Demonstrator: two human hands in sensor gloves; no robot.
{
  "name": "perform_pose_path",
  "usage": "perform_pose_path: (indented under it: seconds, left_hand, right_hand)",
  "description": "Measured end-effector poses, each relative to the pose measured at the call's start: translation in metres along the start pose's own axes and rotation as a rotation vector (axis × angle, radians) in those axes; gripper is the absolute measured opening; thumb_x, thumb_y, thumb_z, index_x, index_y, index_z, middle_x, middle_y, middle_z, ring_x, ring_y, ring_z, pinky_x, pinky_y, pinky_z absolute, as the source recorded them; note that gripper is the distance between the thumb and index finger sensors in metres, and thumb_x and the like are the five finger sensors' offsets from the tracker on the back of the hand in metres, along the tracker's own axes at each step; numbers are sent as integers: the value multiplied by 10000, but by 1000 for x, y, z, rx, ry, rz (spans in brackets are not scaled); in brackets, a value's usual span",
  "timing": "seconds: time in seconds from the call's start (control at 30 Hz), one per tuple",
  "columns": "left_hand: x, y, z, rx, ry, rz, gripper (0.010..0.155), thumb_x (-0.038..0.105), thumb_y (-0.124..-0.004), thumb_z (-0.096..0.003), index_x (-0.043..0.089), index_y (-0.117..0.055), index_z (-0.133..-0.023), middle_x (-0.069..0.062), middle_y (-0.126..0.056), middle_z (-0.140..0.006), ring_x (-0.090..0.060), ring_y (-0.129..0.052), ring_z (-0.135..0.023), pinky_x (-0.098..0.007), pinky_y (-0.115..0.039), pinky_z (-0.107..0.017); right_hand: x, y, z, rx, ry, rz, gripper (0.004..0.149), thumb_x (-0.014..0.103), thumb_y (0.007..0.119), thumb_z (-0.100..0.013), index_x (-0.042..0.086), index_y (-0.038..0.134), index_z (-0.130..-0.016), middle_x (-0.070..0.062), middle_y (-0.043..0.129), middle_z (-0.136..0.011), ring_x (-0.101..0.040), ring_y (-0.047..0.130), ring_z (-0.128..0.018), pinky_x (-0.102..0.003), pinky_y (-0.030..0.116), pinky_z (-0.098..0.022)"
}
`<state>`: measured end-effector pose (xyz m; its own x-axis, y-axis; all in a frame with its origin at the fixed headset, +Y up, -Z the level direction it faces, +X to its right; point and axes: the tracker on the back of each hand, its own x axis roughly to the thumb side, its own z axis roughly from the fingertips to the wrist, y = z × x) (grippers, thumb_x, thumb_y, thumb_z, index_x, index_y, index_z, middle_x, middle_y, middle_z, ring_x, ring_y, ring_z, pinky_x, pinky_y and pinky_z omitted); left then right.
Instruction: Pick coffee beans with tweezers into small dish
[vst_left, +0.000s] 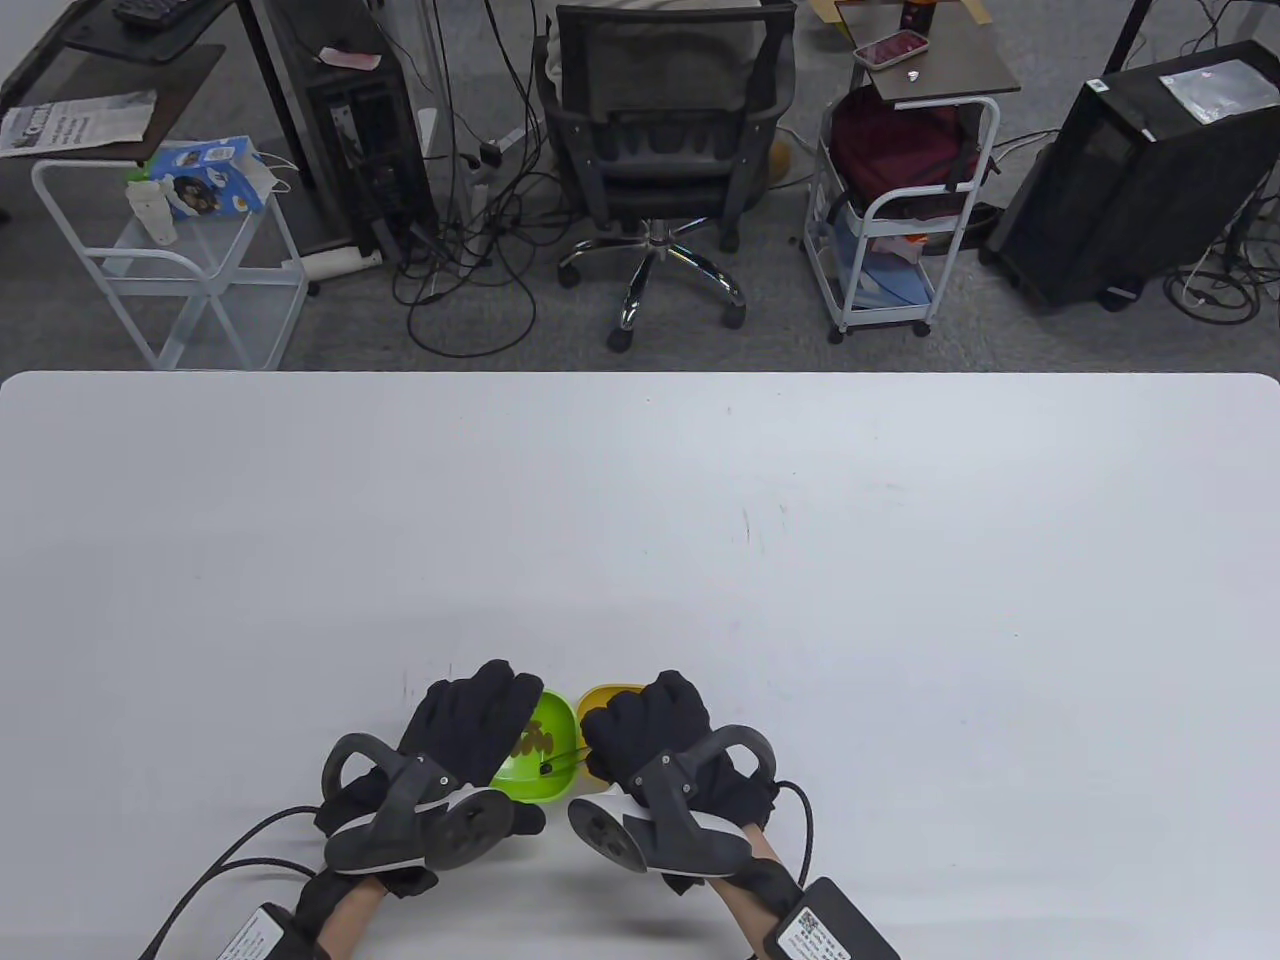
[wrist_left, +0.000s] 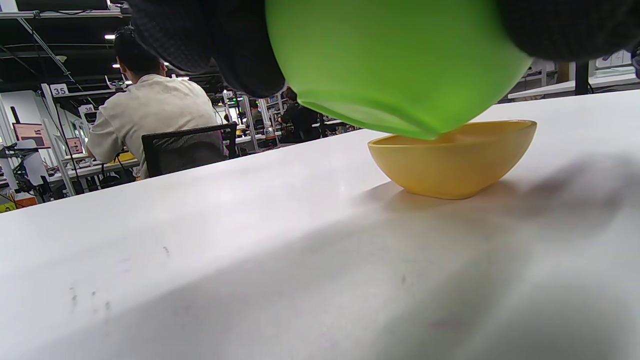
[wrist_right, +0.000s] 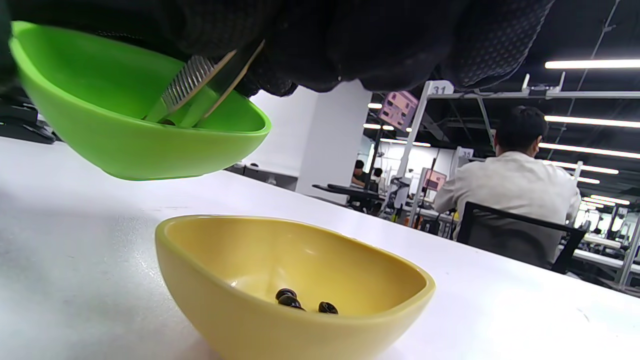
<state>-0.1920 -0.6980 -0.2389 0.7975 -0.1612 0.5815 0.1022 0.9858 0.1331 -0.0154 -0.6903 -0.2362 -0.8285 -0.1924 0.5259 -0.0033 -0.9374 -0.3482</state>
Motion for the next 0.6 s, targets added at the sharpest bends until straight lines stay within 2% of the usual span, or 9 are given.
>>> perform_pose_path:
  seconds: [0.6]
  left_hand:
    - [0,0,0,-5,-3,-3,1106,710,-716,-328,36,-492,-1176,-307,-610,-1194,-427,-863,-990,-623,-718,-746]
  right_hand:
    - [1,1,0,16,-5,37,430,371,647,-434,212,734,-824,25,858,-636,-196,907,-465,-589,699,-694]
